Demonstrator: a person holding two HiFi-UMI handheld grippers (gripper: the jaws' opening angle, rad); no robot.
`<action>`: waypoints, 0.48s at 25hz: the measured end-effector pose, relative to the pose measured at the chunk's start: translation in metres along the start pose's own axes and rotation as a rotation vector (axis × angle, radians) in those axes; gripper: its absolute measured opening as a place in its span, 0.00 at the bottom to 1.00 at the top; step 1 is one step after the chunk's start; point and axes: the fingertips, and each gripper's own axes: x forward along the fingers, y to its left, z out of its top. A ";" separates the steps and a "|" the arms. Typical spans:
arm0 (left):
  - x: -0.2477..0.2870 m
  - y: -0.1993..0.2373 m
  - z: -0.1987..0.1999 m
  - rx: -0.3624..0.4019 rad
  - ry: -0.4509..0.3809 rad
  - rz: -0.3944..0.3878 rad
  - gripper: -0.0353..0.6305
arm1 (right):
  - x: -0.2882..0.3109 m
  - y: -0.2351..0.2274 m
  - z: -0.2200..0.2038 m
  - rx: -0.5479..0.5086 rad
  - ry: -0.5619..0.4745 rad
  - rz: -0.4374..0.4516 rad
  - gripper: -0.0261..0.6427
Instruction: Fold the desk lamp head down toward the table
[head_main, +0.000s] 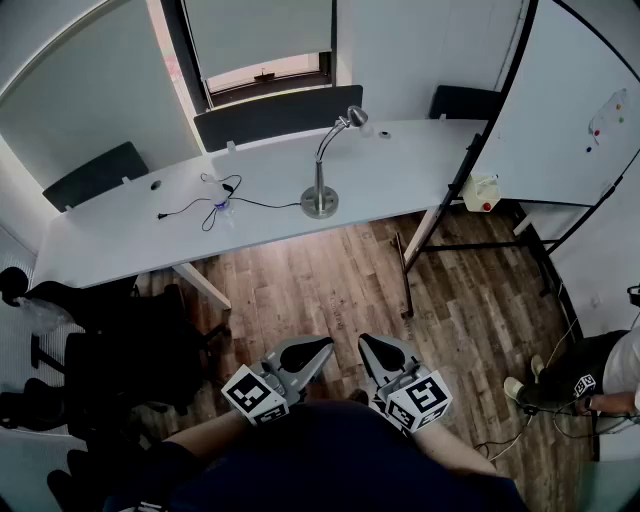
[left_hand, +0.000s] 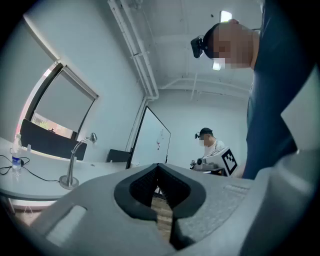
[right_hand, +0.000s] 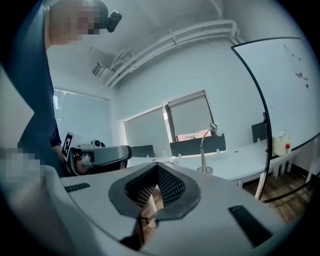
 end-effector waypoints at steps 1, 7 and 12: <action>0.001 0.000 0.002 0.001 -0.004 0.000 0.06 | -0.001 -0.001 0.000 0.001 0.001 -0.003 0.05; 0.003 -0.003 0.001 0.001 -0.005 -0.005 0.06 | -0.002 -0.001 0.000 0.000 0.001 0.001 0.05; 0.002 -0.003 0.003 -0.002 -0.015 -0.002 0.06 | -0.004 0.001 0.002 -0.012 -0.009 -0.004 0.05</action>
